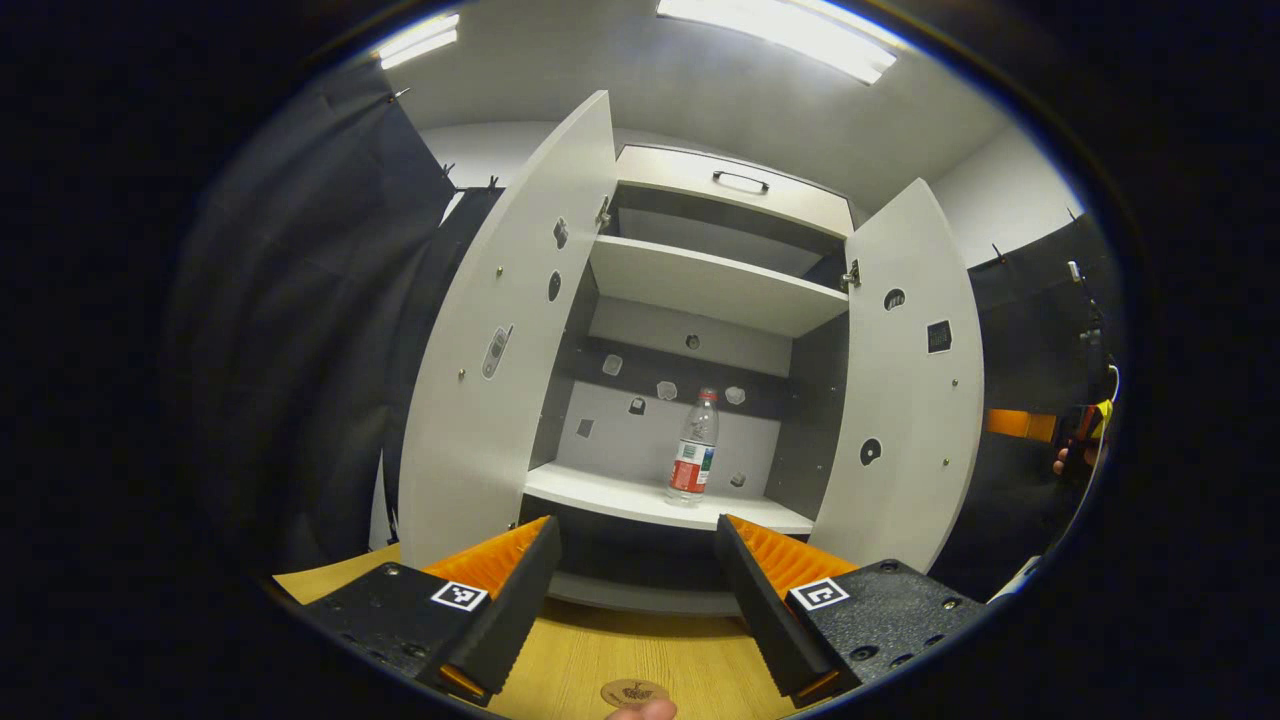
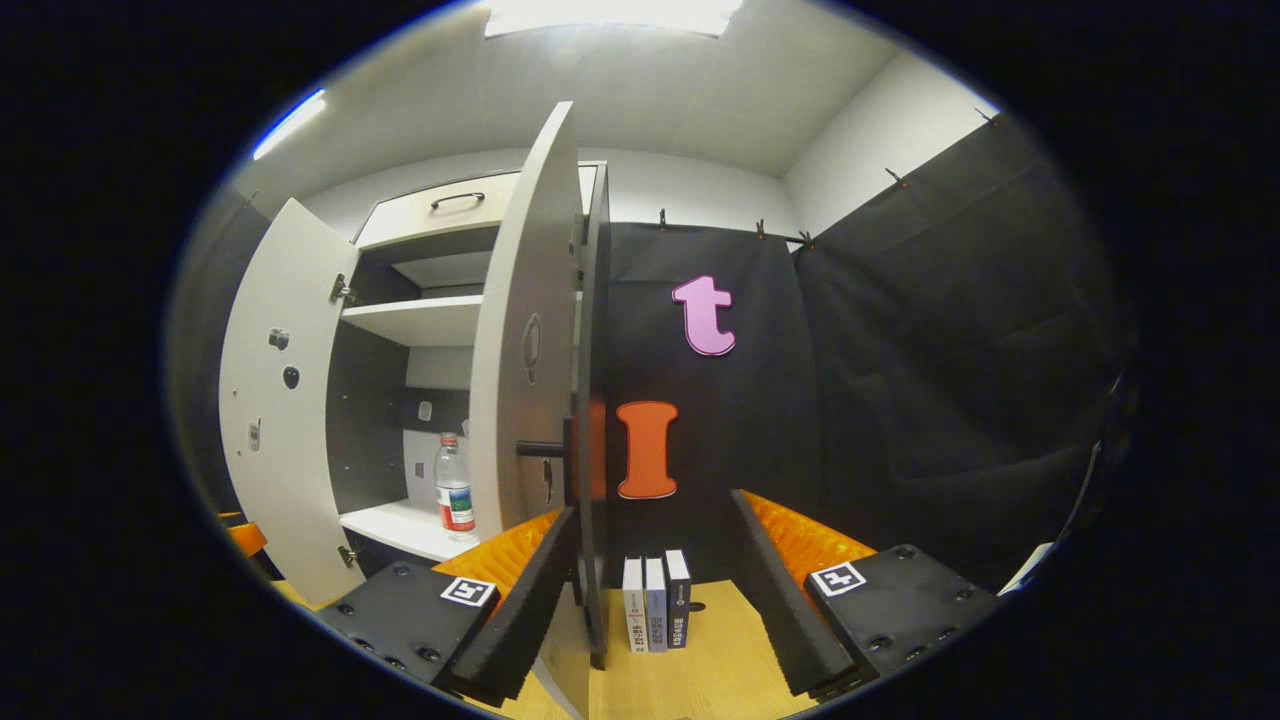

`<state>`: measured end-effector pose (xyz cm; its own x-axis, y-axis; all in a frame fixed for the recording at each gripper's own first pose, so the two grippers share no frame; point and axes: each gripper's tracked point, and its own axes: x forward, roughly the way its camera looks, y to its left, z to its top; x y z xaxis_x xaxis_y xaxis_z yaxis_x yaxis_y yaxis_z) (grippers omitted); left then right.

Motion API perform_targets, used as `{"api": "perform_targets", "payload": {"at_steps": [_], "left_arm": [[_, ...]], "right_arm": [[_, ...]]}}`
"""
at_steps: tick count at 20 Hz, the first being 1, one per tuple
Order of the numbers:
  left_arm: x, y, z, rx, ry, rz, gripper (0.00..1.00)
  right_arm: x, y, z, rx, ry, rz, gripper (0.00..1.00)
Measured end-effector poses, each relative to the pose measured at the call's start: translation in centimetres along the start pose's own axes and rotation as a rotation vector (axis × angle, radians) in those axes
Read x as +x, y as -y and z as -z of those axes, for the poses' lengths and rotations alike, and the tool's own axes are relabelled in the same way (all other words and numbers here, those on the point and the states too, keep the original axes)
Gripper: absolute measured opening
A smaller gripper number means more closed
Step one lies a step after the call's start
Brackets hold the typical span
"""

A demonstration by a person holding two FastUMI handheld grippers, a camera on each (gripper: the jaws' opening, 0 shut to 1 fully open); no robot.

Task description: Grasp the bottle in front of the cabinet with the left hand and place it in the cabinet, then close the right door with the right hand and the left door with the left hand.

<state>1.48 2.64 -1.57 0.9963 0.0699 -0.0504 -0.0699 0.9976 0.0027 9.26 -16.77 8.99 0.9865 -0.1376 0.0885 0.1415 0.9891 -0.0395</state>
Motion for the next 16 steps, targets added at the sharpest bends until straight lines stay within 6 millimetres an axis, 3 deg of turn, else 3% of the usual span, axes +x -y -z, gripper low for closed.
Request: {"api": "perform_targets", "payload": {"at_steps": [3,8,12,16], "left_arm": [[0.1,-0.2,0.2,-0.006,-0.003,-0.003,0.94],[1.0,-0.1,0.3,-0.01,-0.006,0.013,0.94],[1.9,0.5,0.0,-0.054,-0.001,0.039,0.94],[2.2,-0.1,0.3,-0.054,-0.01,0.033,0.95]], "right_arm": [[1.8,0.7,-0.1,-0.011,0.006,0.037,0.97],[1.7,-0.5,0.2,-0.02,-0.002,0.004,0.98],[1.0,-3.9,0.3,-0.026,-0.017,-0.07,0.98],[1.0,-8.2,0.4,0.005,-0.018,-0.14,0.97]]}}
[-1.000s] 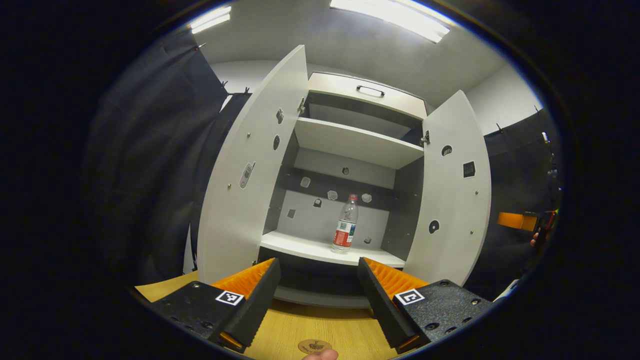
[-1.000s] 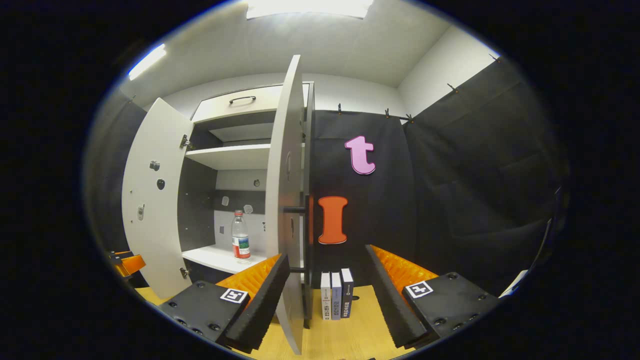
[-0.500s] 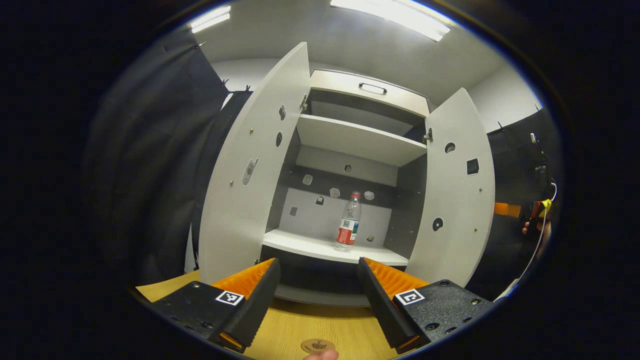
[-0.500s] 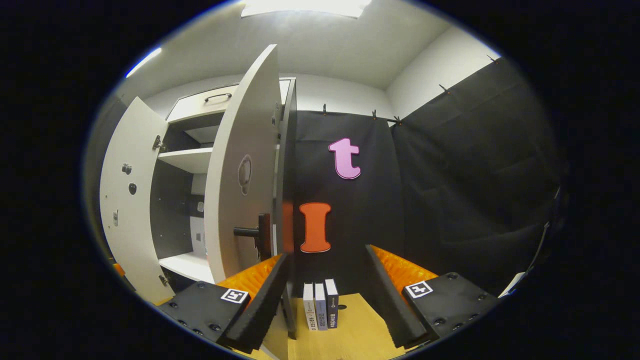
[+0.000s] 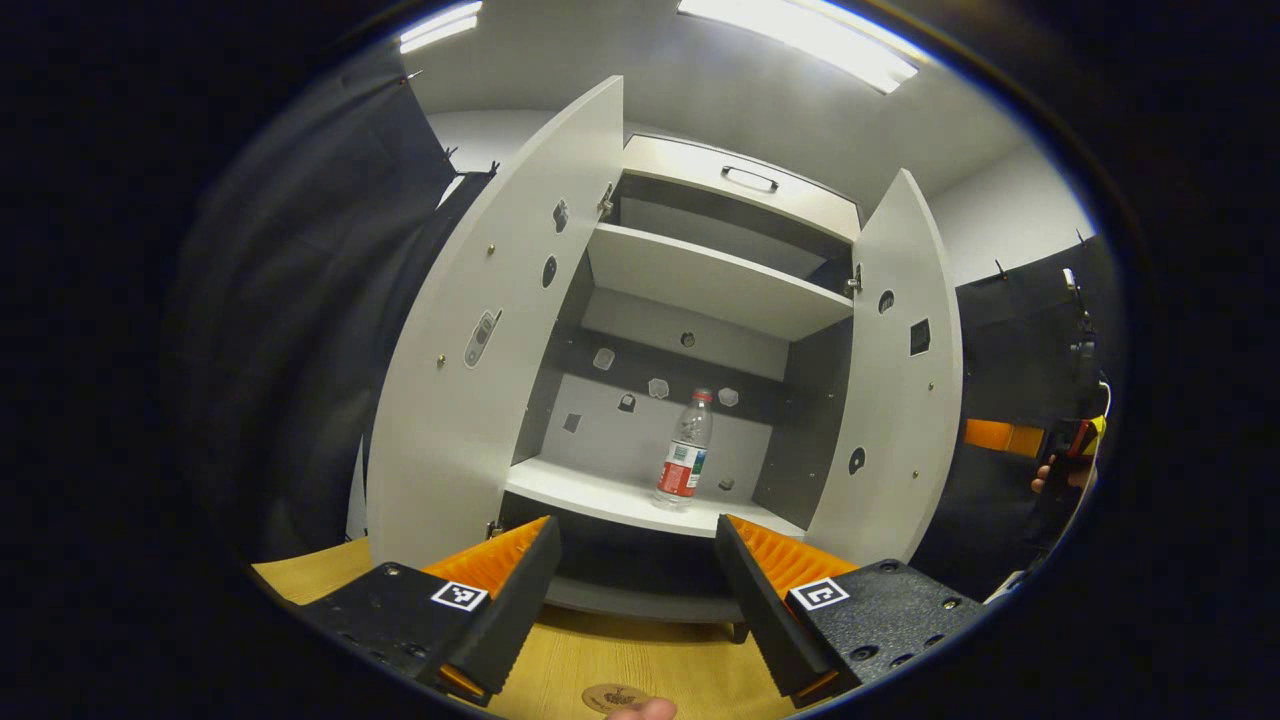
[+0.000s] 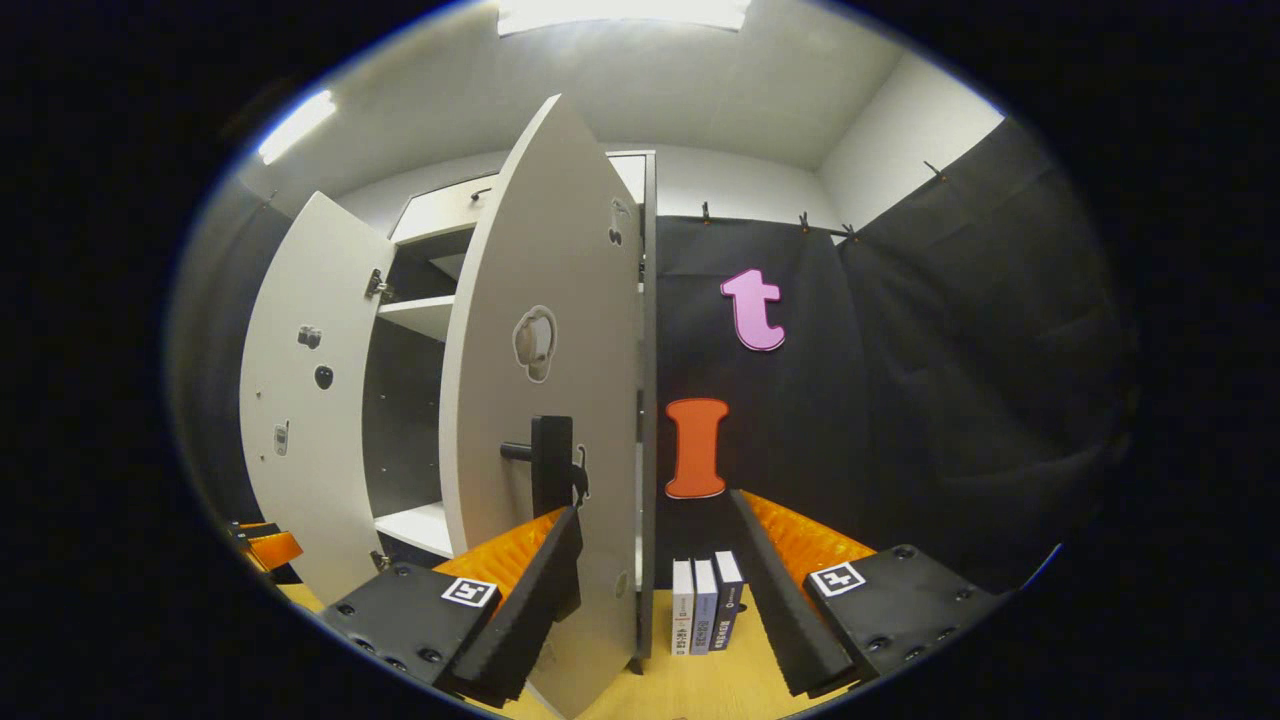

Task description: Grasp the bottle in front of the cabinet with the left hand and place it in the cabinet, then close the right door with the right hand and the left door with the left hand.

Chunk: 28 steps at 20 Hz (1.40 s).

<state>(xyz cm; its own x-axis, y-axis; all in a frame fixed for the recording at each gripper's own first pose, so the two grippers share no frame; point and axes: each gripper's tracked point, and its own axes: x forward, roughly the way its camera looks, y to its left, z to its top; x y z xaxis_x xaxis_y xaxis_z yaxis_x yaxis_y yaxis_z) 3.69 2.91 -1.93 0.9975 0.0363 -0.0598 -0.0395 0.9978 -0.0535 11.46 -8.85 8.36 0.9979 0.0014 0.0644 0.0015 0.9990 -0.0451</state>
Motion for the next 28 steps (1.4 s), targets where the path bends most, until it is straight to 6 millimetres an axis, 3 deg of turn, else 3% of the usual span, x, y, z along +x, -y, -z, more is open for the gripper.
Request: {"api": "perform_targets", "payload": {"at_steps": [7,11,15,18,24,28], "left_arm": [[-0.9,-2.6,-0.6,0.032,0.004,-0.051,0.94],[-1.3,-3.7,-1.1,0.028,0.015,-0.068,0.94],[-1.9,-4.9,-1.7,0.036,0.025,-0.098,0.94],[-2.8,-5.9,-2.4,0.042,0.038,-0.128,0.94],[-6.4,-8.8,-3.8,0.059,0.07,-0.228,0.95],[-9.8,-13.1,-6.0,0.066,0.12,-0.371,0.95]], "right_arm": [[1.6,-4.8,0.4,0.01,-0.005,-0.068,0.98],[2.8,-9.7,0.9,0.054,-0.028,-0.177,0.97],[2.7,-11.3,1.0,0.051,-0.026,-0.204,0.98],[2.8,-13.5,1.3,0.069,-0.041,-0.243,0.98],[4.9,-16.8,3.1,0.081,-0.083,-0.301,0.98],[6.5,-17.8,5.2,0.056,-0.118,-0.301,0.98]]}}
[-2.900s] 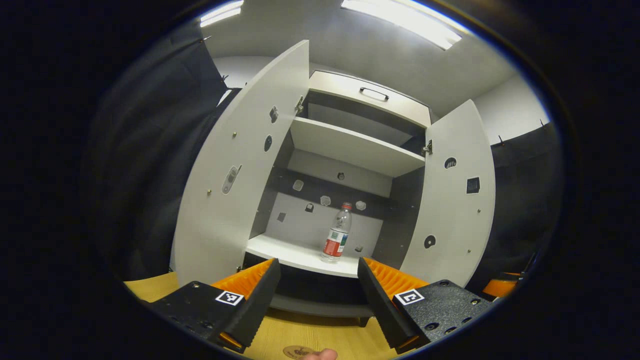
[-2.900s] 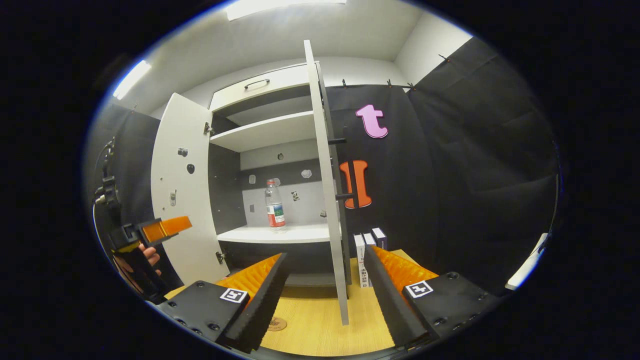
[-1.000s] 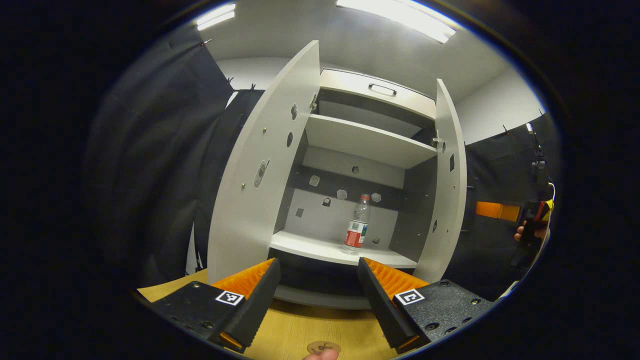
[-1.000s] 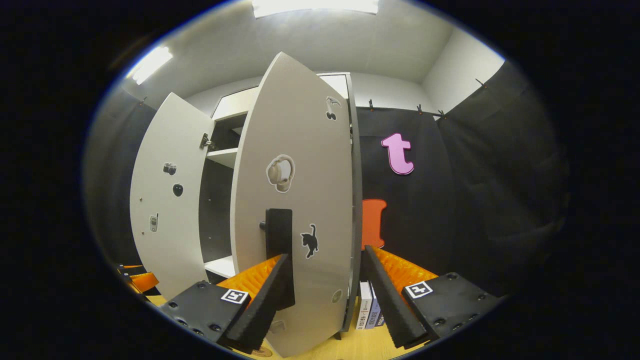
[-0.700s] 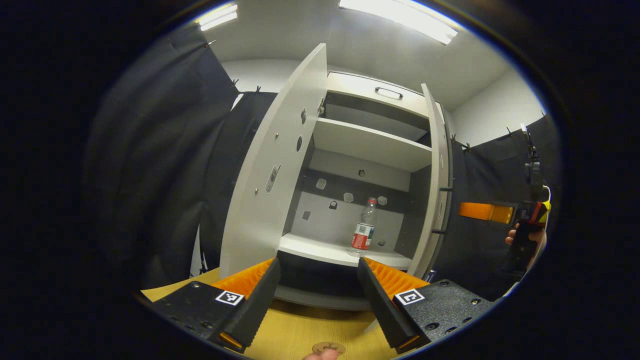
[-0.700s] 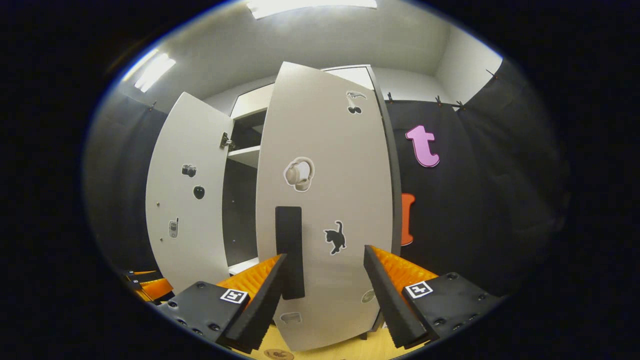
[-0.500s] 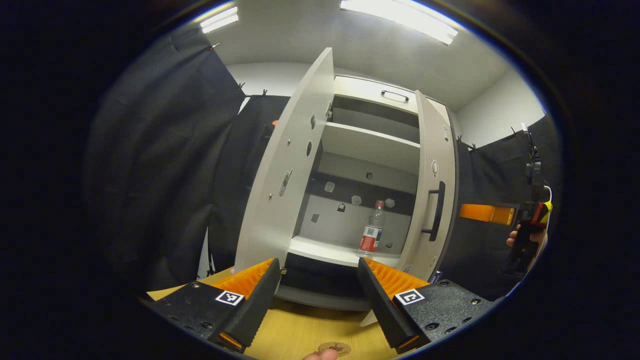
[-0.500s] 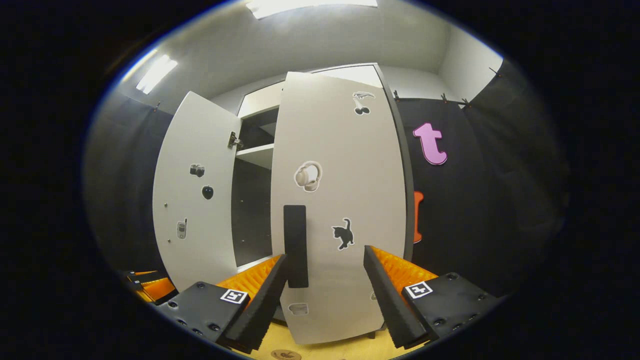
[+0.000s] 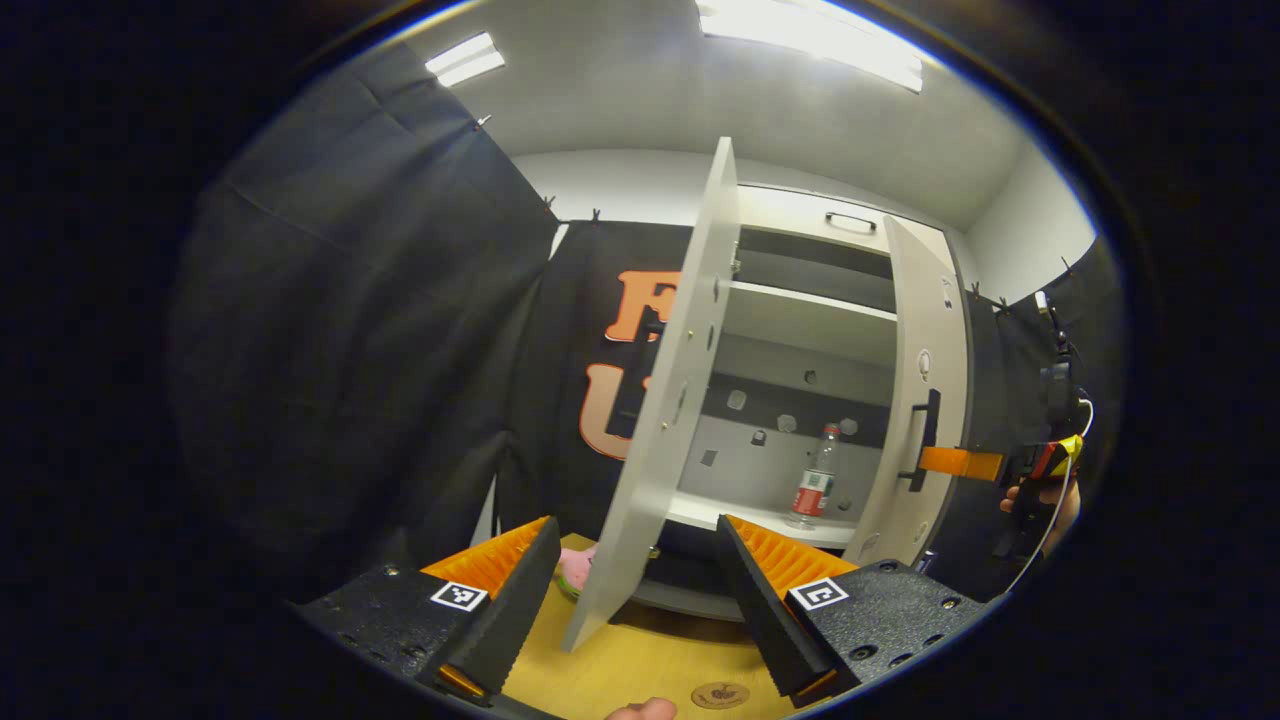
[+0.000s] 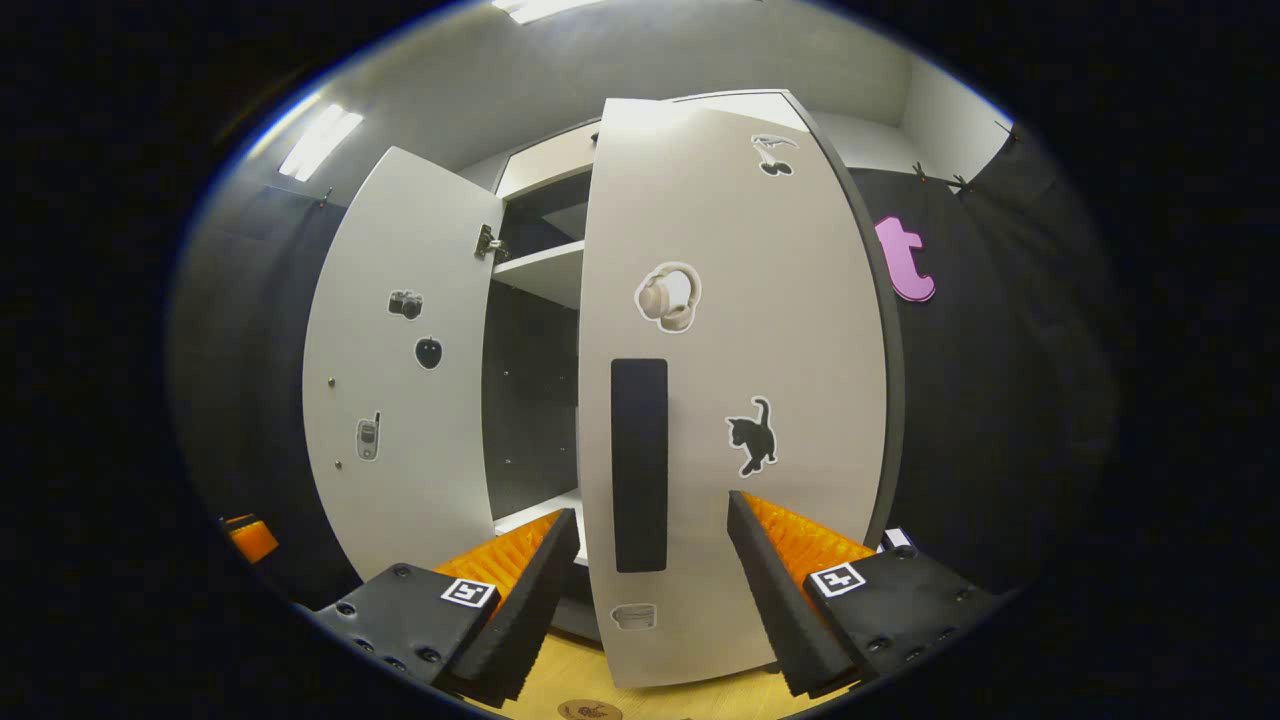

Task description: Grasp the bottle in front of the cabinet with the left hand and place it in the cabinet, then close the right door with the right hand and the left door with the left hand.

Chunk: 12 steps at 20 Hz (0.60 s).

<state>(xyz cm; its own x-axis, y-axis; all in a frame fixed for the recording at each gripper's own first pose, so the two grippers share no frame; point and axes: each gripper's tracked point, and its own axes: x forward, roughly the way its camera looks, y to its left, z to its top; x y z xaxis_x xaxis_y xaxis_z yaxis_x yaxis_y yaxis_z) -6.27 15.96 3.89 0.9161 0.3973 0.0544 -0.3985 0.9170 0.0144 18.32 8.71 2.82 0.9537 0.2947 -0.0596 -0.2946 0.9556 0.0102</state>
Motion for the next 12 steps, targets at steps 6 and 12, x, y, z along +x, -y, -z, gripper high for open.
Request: {"api": "perform_targets", "payload": {"at_steps": [6,12], "left_arm": [[1.7,-8.0,-3.8,0.053,0.075,-0.191,0.94],[7.0,-10.5,-5.0,0.026,0.065,-0.205,0.94]], "right_arm": [[2.4,0.3,1.3,-0.008,-0.004,0.028,0.98],[1.1,0.9,0.3,-0.023,0.024,0.045,0.98]]}}
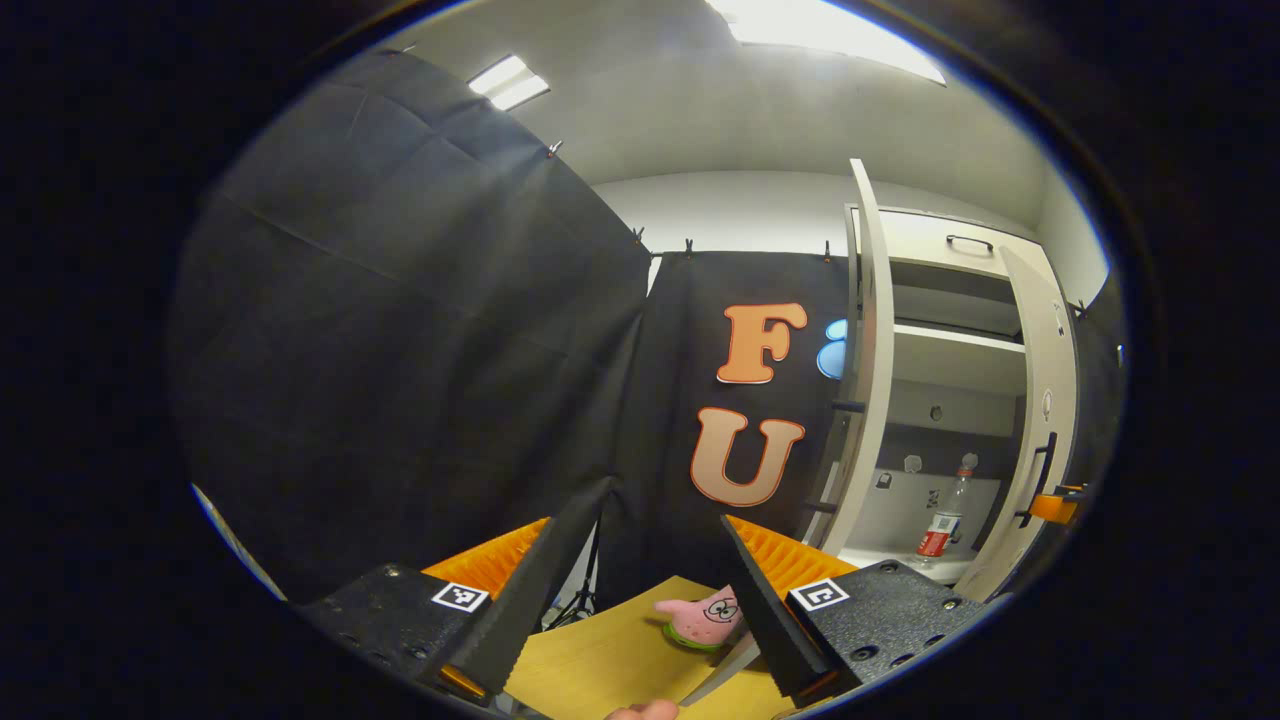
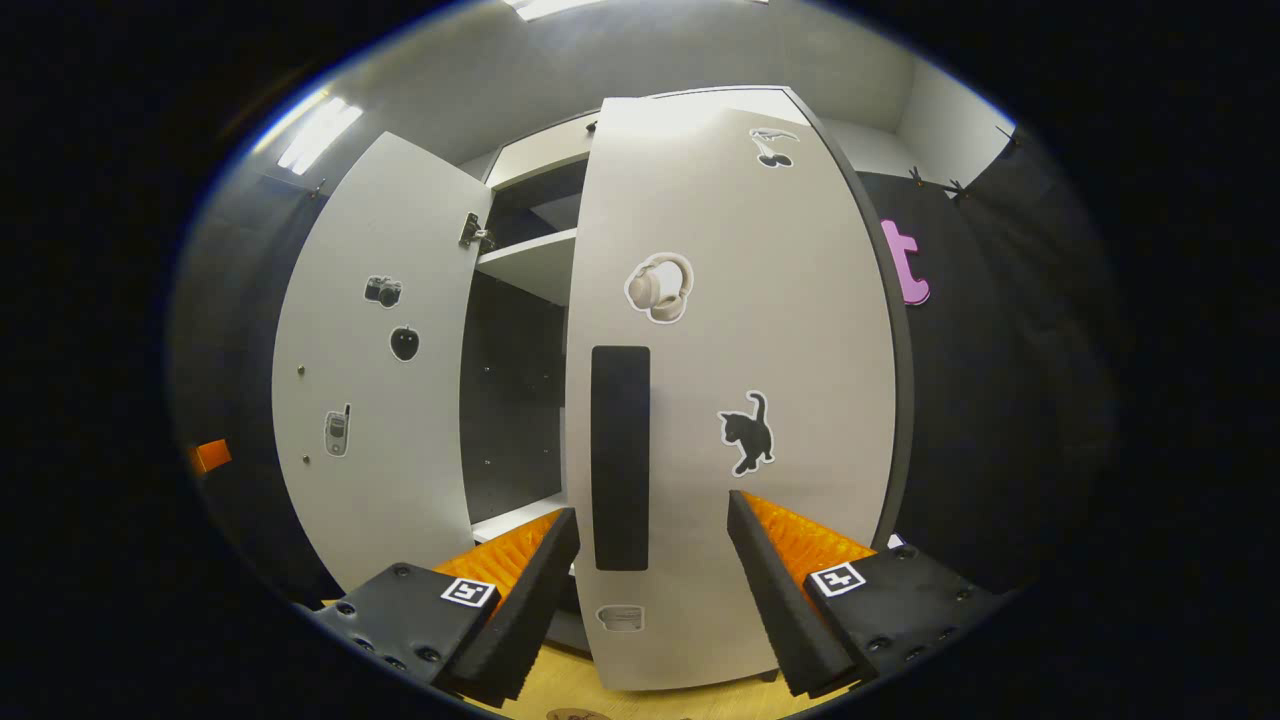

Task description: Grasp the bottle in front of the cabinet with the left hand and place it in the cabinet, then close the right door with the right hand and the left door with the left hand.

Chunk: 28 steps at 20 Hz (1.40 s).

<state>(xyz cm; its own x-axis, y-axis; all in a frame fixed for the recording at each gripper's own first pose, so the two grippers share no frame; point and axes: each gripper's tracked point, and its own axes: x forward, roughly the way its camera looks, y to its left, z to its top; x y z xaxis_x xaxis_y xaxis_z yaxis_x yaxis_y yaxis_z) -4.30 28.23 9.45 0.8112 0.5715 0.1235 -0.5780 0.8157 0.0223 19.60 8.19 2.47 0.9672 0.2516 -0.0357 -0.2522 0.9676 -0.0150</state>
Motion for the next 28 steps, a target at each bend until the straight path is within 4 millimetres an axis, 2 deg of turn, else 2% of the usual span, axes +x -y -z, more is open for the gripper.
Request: {"api": "perform_targets", "payload": {"at_steps": [3,5,10,14,17,18,19,20,21,23,25,28], "left_arm": [[3.6,0.9,-0.1,-0.003,0.001,0.026,0.94],[5.4,2.2,0.3,0.013,-0.001,0.054,0.94],[6.4,6.1,1.5,0.037,-0.02,0.156,0.94],[5.9,9.5,2.7,0.038,-0.049,0.244,0.94],[5.9,9.3,2.6,0.066,-0.038,0.247,0.91],[5.7,9.6,2.6,0.07,-0.043,0.259,0.93],[5.6,10.0,2.7,0.078,-0.045,0.273,0.89],[5.4,10.3,2.5,0.088,-0.044,0.29,0.92],[5.1,10.8,2.4,0.097,-0.042,0.303,0.89],[4.4,12.0,2.7,0.095,-0.047,0.337,0.92],[3.7,13.3,3.1,0.076,-0.061,0.379,0.89],[3.2,14.6,3.2,0.056,-0.07,0.419,0.92]], "right_arm": [[-2.4,0.1,-0.6,0.001,0.007,0.007,0.98],[-4.1,0.3,-0.6,-0.001,0.012,0.02,0.98],[-8.0,0.8,0.4,0.027,0.014,0.063,0.98],[-10.0,1.8,1.9,0.044,0.008,0.105,0.98],[-11.5,2.6,2.8,0.063,0.01,0.131,0.98],[-11.8,2.9,3.0,0.068,0.01,0.139,0.98],[-12.2,3.2,3.3,0.074,0.008,0.147,0.98],[-12.5,3.4,3.4,0.081,0.007,0.152,0.98],[-12.7,3.7,3.4,0.084,0.007,0.158,0.98],[-13.0,4.3,3.3,0.081,0.011,0.172,0.98],[-13.5,4.7,3.2,0.074,0.011,0.181,0.98],[-14.1,5.0,3.0,0.068,0.012,0.198,0.98]]}}
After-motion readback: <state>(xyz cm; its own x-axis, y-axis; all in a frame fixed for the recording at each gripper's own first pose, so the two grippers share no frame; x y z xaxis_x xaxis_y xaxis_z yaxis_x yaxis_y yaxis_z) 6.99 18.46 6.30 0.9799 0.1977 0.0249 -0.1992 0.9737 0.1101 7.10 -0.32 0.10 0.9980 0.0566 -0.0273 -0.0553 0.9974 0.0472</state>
